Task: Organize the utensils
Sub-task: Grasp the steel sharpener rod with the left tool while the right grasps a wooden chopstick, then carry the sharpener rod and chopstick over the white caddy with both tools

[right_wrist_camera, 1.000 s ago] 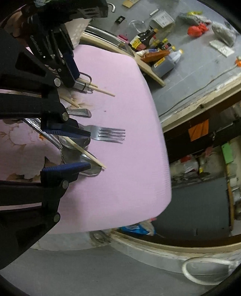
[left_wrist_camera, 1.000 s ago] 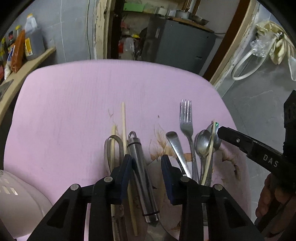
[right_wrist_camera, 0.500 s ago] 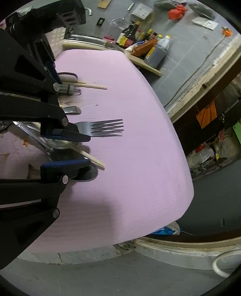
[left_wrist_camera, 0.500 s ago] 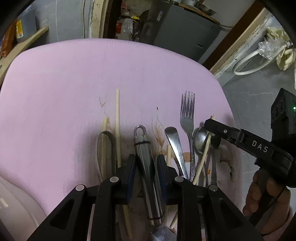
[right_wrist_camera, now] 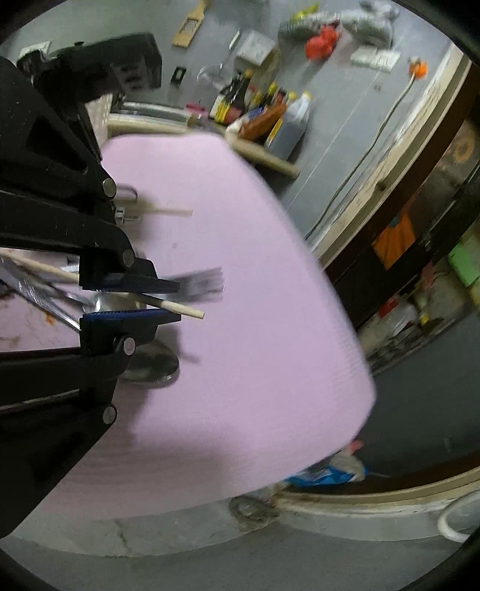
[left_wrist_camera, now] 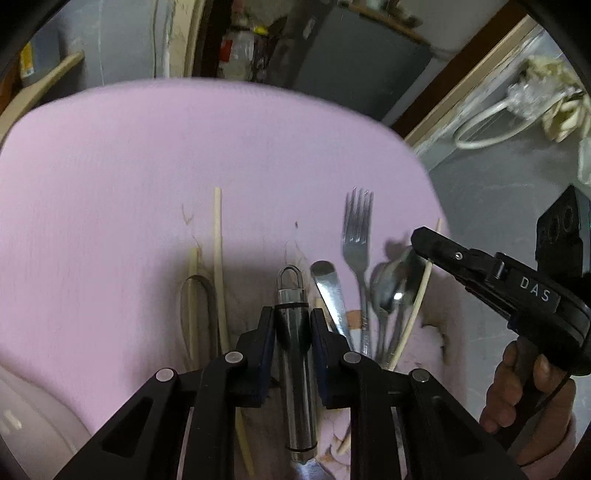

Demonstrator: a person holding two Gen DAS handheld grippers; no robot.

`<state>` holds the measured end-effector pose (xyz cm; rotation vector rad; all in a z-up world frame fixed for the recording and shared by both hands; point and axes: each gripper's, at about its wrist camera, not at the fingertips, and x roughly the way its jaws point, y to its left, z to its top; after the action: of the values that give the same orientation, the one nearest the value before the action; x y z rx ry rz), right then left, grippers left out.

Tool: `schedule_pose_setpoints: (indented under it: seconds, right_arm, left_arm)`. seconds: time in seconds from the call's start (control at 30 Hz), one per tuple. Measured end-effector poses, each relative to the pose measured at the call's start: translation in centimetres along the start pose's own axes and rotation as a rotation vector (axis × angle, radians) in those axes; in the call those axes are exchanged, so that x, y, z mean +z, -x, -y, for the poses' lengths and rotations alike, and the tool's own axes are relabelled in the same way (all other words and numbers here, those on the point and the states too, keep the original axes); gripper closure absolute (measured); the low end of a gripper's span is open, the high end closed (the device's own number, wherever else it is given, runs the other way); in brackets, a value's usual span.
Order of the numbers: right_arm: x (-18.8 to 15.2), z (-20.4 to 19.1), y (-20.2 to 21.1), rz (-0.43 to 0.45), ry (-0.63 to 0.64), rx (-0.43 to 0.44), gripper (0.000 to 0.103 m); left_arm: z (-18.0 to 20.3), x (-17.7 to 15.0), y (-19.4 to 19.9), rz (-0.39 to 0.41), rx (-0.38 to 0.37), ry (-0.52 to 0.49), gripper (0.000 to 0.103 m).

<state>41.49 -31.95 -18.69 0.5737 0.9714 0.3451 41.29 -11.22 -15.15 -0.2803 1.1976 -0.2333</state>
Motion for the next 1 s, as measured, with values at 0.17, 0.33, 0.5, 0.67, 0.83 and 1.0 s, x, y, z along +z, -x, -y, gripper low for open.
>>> schedule_pose_setpoints:
  seconds: [0.17, 0.33, 0.5, 0.67, 0.83, 1.0]
  right_arm:
    - [-1.0, -1.5, 3.9, 0.097, 0.053, 0.019, 0.097]
    - [-2.3, -4.2, 7.9, 0.19, 0.134, 0.01, 0.098]
    - [-3.9, -7.3, 11.6, 0.258, 0.199, -0.038, 0.099]
    - [-5.6, -10.4, 14.0, 0.313, 0.252, -0.092, 0.099]
    - [-7.1, -14.1, 16.1, 0.357, 0.297, -0.101, 0.099]
    - [-7.6, -19.1, 18.4, 0.423, 0.359, -0.086, 0.099]
  left_arm:
    - [0.7, -1.8, 3.5, 0.139, -0.03, -0.044, 0.086]
    - [1.0, -3.9, 8.0, 0.262, -0.048, -0.121, 0.086]
    - [0.4, -7.1, 12.7, 0.344, -0.082, -0.164, 0.086]
    - [-0.1, -9.9, 16.0, 0.416, -0.105, -0.214, 0.086]
    - [-1.3, -11.7, 19.5, 0.468, -0.134, -0.205, 0.086]
    - [-3.0, -11.9, 24.4, 0.505, -0.163, -0.205, 0.086]
